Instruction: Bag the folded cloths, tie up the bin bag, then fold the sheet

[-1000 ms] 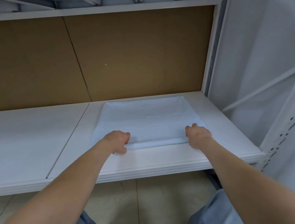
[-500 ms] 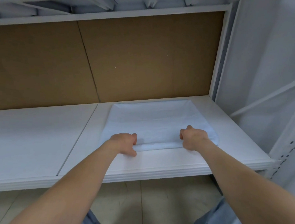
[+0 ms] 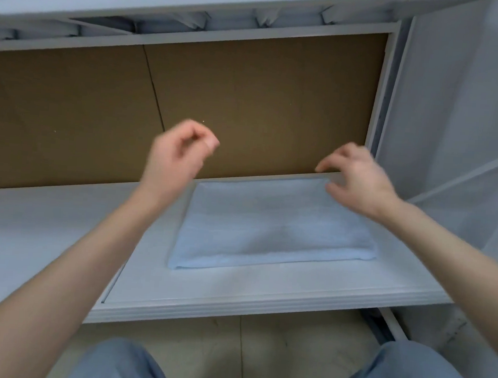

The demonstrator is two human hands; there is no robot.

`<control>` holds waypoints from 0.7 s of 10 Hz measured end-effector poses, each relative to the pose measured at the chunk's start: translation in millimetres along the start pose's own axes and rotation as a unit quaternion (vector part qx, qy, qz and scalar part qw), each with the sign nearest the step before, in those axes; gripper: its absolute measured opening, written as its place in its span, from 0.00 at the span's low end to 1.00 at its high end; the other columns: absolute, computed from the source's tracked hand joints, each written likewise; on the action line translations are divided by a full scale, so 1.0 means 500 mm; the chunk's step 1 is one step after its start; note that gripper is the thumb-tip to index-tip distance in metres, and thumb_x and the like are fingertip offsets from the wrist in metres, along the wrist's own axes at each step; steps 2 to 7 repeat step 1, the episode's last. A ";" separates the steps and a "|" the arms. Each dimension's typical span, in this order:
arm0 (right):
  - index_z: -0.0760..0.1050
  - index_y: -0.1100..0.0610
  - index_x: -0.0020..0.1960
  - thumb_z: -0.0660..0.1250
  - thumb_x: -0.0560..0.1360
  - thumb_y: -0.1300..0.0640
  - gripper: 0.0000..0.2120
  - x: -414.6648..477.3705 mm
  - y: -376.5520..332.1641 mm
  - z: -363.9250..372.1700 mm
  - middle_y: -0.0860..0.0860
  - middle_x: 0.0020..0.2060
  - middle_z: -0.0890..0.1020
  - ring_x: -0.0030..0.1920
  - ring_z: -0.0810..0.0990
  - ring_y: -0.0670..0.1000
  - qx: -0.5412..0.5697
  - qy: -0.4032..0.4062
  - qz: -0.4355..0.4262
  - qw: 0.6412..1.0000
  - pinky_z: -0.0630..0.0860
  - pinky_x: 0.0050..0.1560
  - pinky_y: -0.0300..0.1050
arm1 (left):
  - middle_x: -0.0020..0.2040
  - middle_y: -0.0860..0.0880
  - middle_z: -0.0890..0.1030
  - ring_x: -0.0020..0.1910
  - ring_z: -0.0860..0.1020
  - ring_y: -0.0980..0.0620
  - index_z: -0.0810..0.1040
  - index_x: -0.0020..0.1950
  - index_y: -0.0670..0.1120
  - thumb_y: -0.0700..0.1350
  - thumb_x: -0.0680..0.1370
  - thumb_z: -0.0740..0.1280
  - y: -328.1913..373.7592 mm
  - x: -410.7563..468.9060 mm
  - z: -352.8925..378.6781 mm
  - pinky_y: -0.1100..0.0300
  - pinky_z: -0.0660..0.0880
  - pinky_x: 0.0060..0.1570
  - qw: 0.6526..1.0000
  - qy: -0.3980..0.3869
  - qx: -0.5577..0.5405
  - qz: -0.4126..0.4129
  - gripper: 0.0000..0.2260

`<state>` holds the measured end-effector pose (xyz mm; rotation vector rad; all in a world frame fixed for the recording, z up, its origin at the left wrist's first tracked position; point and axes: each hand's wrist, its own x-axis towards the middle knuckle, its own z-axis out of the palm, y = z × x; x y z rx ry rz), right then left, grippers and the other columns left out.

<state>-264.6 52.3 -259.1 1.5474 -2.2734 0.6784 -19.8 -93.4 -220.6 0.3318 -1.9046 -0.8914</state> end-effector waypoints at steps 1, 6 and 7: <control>0.80 0.49 0.52 0.64 0.69 0.63 0.16 -0.046 -0.010 -0.114 0.52 0.53 0.76 0.58 0.73 0.51 0.139 0.137 -0.001 0.981 0.67 0.58 0.43 | 0.31 0.51 0.72 0.25 0.67 0.56 0.73 0.36 0.48 0.44 0.74 0.60 0.139 -0.007 -0.062 0.65 0.62 0.22 0.988 0.039 -0.149 0.012 0.07; 0.80 0.49 0.52 0.64 0.69 0.63 0.16 -0.046 -0.010 -0.114 0.52 0.53 0.76 0.58 0.73 0.51 0.139 0.137 -0.001 0.981 0.67 0.58 0.43 | 0.31 0.51 0.72 0.25 0.67 0.56 0.73 0.36 0.48 0.44 0.74 0.60 0.139 -0.007 -0.062 0.65 0.62 0.22 0.988 0.039 -0.149 0.012 0.07; 0.80 0.49 0.52 0.64 0.69 0.63 0.16 -0.046 -0.010 -0.114 0.52 0.53 0.76 0.58 0.73 0.51 0.139 0.137 -0.001 0.981 0.67 0.58 0.43 | 0.31 0.51 0.72 0.25 0.67 0.56 0.73 0.36 0.48 0.44 0.74 0.60 0.139 -0.007 -0.062 0.65 0.62 0.22 0.988 0.039 -0.149 0.012 0.07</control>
